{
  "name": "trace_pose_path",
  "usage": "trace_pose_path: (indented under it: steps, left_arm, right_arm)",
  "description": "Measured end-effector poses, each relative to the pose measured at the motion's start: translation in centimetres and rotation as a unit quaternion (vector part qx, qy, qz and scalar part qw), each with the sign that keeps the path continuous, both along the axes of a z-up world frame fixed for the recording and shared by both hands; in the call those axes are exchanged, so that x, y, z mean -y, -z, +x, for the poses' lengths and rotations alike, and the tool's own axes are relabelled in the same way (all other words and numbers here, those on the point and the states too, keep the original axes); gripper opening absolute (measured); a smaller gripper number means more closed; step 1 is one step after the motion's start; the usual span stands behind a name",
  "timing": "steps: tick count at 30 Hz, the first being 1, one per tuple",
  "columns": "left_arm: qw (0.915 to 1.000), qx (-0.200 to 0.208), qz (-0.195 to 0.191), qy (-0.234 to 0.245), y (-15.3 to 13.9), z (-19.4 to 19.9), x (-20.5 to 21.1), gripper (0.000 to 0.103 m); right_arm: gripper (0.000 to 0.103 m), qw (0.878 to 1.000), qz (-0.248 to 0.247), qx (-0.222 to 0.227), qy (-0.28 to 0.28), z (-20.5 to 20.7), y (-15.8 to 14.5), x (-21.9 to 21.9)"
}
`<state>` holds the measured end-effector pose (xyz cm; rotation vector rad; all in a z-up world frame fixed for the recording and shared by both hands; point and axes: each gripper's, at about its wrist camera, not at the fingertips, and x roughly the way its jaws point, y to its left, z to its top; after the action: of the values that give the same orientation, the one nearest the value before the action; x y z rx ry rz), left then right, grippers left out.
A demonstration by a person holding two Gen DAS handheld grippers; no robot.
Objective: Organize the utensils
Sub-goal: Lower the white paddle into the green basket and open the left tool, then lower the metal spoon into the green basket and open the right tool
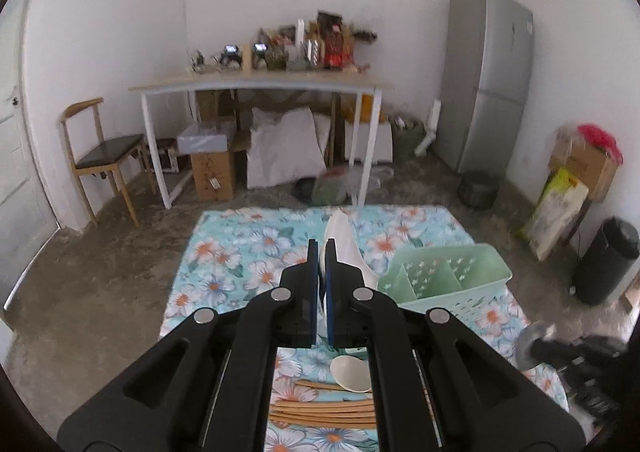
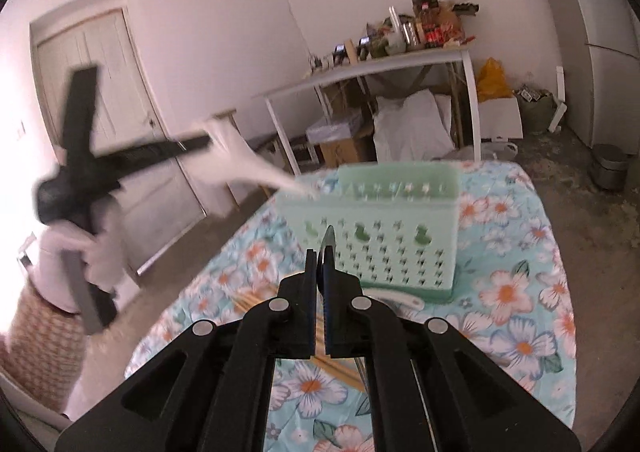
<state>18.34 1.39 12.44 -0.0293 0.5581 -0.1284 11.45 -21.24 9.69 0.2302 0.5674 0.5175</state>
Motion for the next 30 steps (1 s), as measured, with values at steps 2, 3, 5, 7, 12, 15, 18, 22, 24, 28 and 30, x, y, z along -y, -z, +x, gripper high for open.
trace_pose_path:
  steps: [2, 3, 5, 7, 12, 15, 18, 22, 24, 28, 30]
  left_arm:
    - [0.9997, -0.022, -0.01, 0.007, 0.6, 1.5, 0.3, 0.003]
    - [0.9993, -0.029, -0.021, 0.011, 0.8, 2.1, 0.3, 0.003]
    - [0.9978, -0.035, -0.053, 0.016, 1.3, 2.8, 0.0, 0.007]
    - [0.9953, -0.036, -0.089, 0.013, 1.7, 3.2, -0.7, 0.026]
    - [0.9935, -0.006, -0.114, 0.001, 1.9, 2.1, -1.7, 0.043]
    - [0.993, 0.021, -0.116, -0.009, 1.8, 0.8, -2.4, 0.055]
    - [0.9925, 0.044, -0.113, -0.02, 2.1, -0.7, -3.2, 0.067]
    - [0.9927, 0.049, -0.106, -0.031, 3.4, -2.1, -4.1, 0.076]
    - [0.993, 0.042, -0.104, -0.035, 4.4, -2.7, -4.6, 0.078]
    - [0.995, 0.028, -0.09, -0.034, 6.1, -3.3, -4.9, 0.082]
    - [0.9964, 0.023, -0.076, -0.03, 7.0, -3.8, -4.9, 0.083]
  right_arm:
    - [0.003, 1.0, 0.022, 0.008, 0.002, 0.1, -1.0, 1.4]
    - [0.003, 0.999, 0.031, 0.011, 0.002, 0.0, -1.4, 2.1]
    - [0.003, 0.999, 0.045, 0.02, 0.002, 0.1, -2.3, 3.0]
    - [0.003, 0.998, 0.054, 0.029, 0.002, 0.4, -3.2, 3.8]
    - [0.003, 0.994, 0.089, 0.06, -0.017, 1.8, -6.3, 5.3]
    - [0.003, 0.99, 0.109, 0.082, -0.031, 3.1, -8.1, 5.7]
    - [0.003, 0.987, 0.109, 0.109, -0.036, 4.4, -9.7, 5.6]
    - [0.003, 0.985, 0.111, 0.125, -0.043, 6.7, -10.6, 5.2]
    - [0.003, 0.985, 0.108, 0.131, -0.044, 8.3, -10.3, 4.8]
    - [0.003, 0.987, 0.097, 0.122, -0.045, 11.1, -8.2, 4.1]
    - [0.003, 0.989, 0.087, 0.115, -0.041, 12.2, -6.9, 3.8]
